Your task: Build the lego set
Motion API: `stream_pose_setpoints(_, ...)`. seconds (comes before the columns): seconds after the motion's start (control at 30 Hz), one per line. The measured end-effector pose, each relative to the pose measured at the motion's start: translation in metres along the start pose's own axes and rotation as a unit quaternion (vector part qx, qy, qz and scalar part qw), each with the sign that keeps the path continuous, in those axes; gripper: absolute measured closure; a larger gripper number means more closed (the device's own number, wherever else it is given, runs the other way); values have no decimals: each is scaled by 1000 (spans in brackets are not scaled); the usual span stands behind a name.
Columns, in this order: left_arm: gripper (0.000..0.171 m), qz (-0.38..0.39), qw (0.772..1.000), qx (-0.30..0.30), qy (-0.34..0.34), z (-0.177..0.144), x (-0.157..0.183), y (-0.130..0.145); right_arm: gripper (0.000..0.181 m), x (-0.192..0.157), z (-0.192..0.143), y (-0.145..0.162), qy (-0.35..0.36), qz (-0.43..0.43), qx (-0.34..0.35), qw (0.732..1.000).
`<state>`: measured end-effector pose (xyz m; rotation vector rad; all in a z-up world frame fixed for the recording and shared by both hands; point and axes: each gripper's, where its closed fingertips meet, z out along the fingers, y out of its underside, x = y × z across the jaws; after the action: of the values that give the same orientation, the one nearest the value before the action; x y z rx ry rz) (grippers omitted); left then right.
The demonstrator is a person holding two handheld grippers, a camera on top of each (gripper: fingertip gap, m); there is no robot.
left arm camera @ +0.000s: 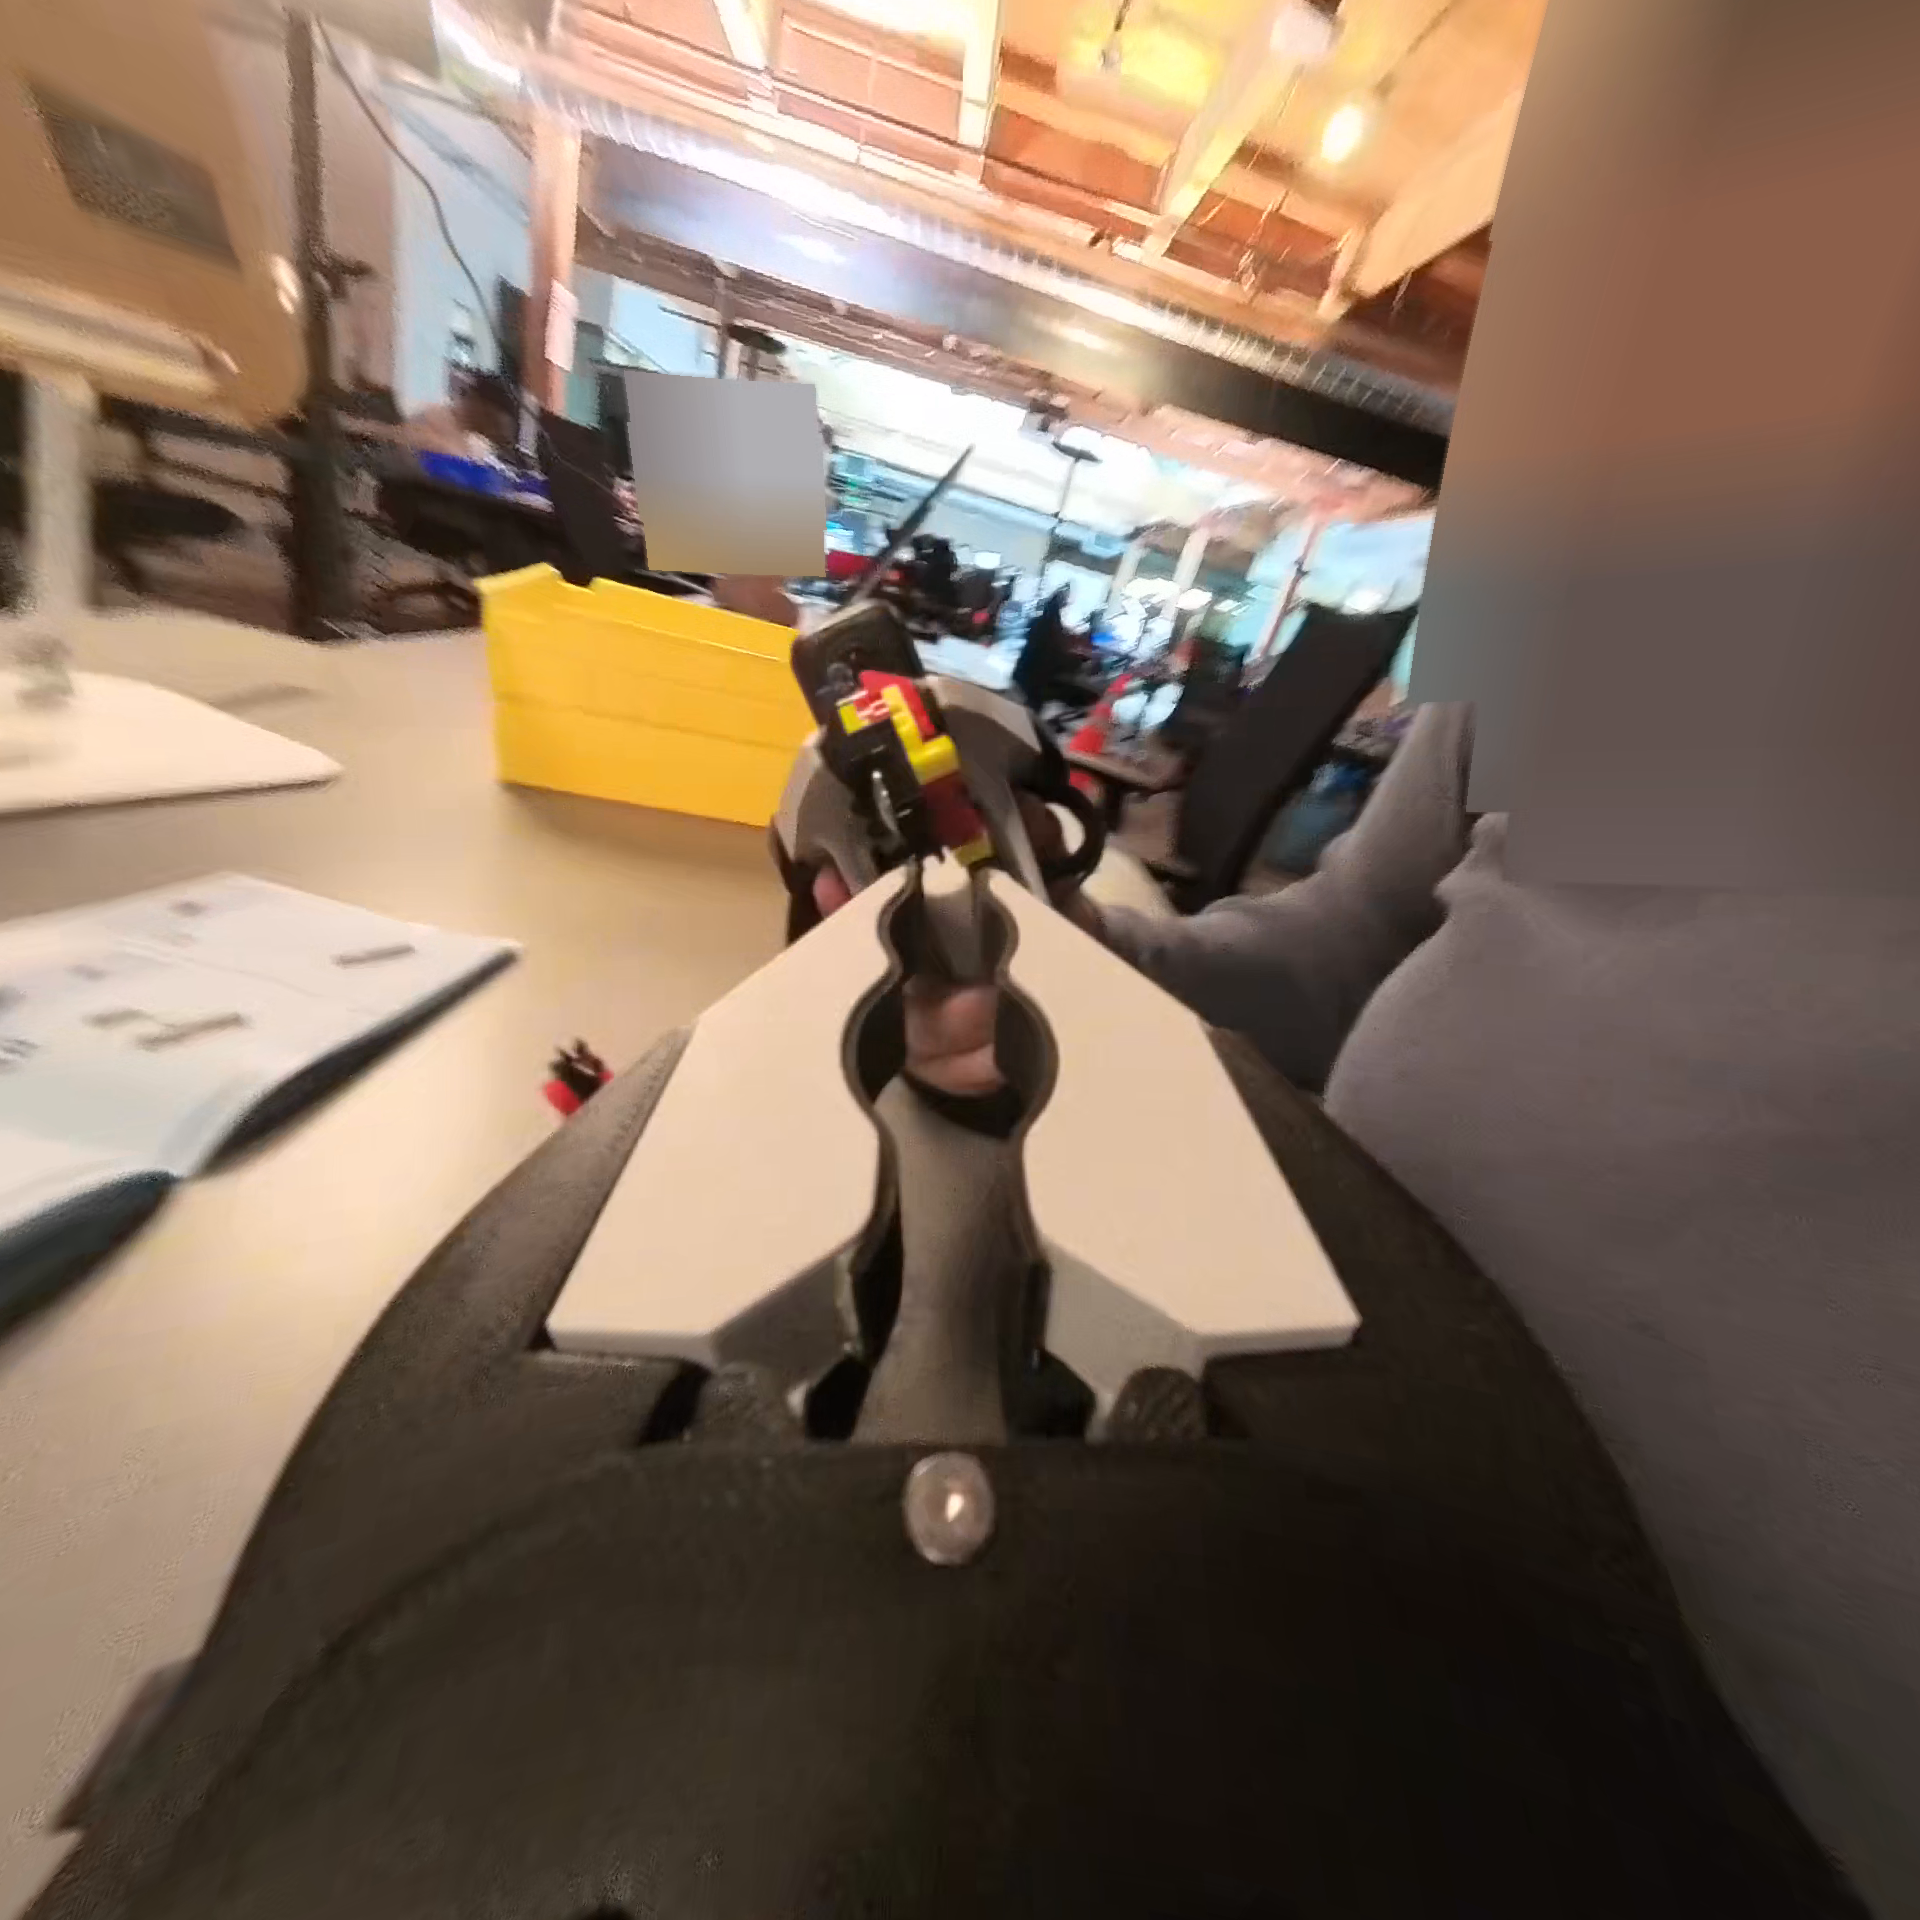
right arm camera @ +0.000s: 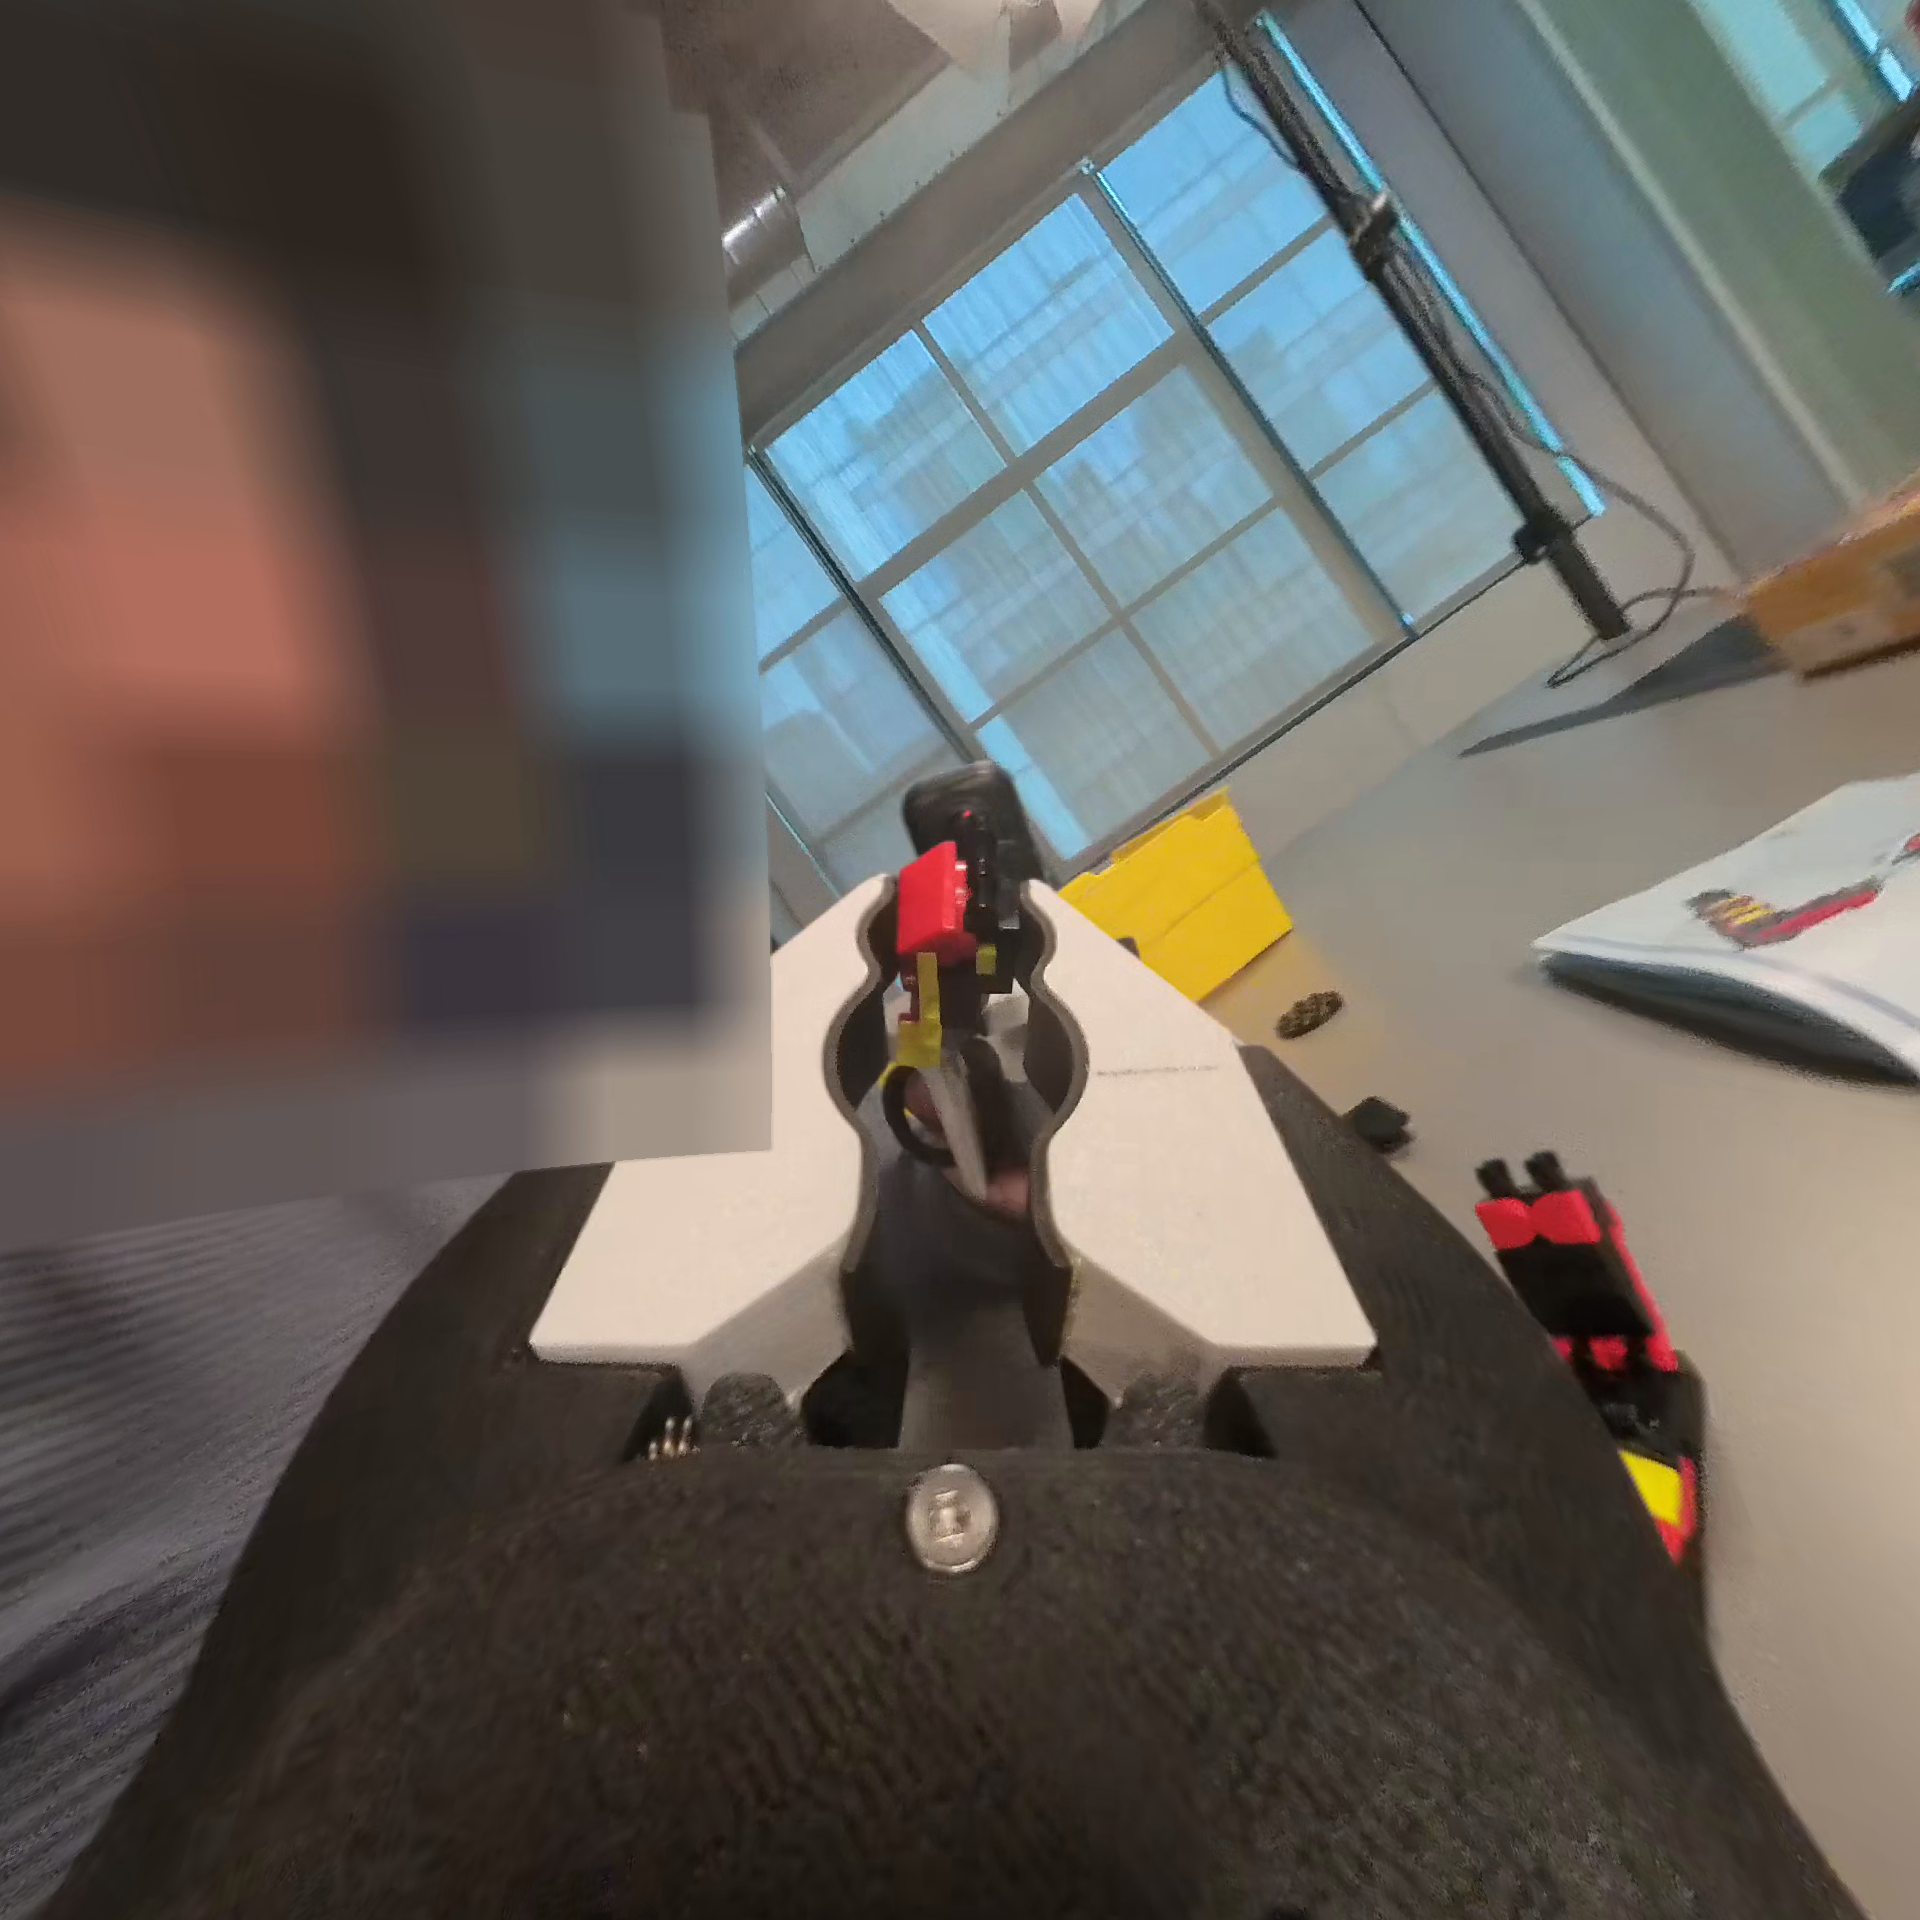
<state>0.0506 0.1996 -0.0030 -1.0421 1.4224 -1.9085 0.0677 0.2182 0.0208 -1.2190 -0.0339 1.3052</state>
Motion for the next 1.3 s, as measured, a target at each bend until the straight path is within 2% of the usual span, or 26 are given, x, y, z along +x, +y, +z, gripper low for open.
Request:
stream_pose_setpoints(0.1,158,-94,995,20,31,-2,-4,-5,162,-3,1,2,11,-53,-9,998)
stream_pose_setpoints(0.17,156,-100,994,32,28,-4,-7,-9,162,-3,3,6,15,-70,-20,997)
stream_pose_setpoints(0.3,156,-62,998,13,6,-1,-7,-3,162,-5,5,10,13,-79,-22,997)
stream_pose_setpoints(0.43,166,-47,999,10,6,-1,-5,-2,162,-3,5,10,20,-84,-21,996)
stream_pose_setpoints(0.53,166,-31,999,4,-6,0,-7,-1,161,-1,4,9,24,-89,-21,996)
stream_pose_setpoints(0.63,168,58,995,-10,-76,-2,-17,-1,151,7,4,7,48,-75,-16,996)
stream_pose_setpoints(0.7,167,161,975,-43,-149,-5,-28,2,143,16,3,7,69,-48,-18,996)
stream_pose_setpoints(0.77,167,253,941,-65,-216,-9,-38,0,142,23,2,7,86,-25,-17,996)
stream_pose_setpoints(0.83,167,304,914,-72,-260,-13,-43,-4,141,26,1,6,95,-12,-13,995)
stream_pose_setpoints(0.97,167,392,866,-100,-294,-16,-47,-4,142,32,2,11,109,18,-23,994)
stream_pose_setpoints(1.1,167,470,824,-120,-294,-12,-41,-1,155,35,1,10,113,38,-16,993)
stream_pose_setpoints(1.2,167,502,803,-126,-294,-10,-37,0,159,32,1,9,97,52,-10,994)
stream_pose_setpoints(1.3,167,495,810,-122,-290,-10,-36,0,159,31,1,8,95,48,-7,994)
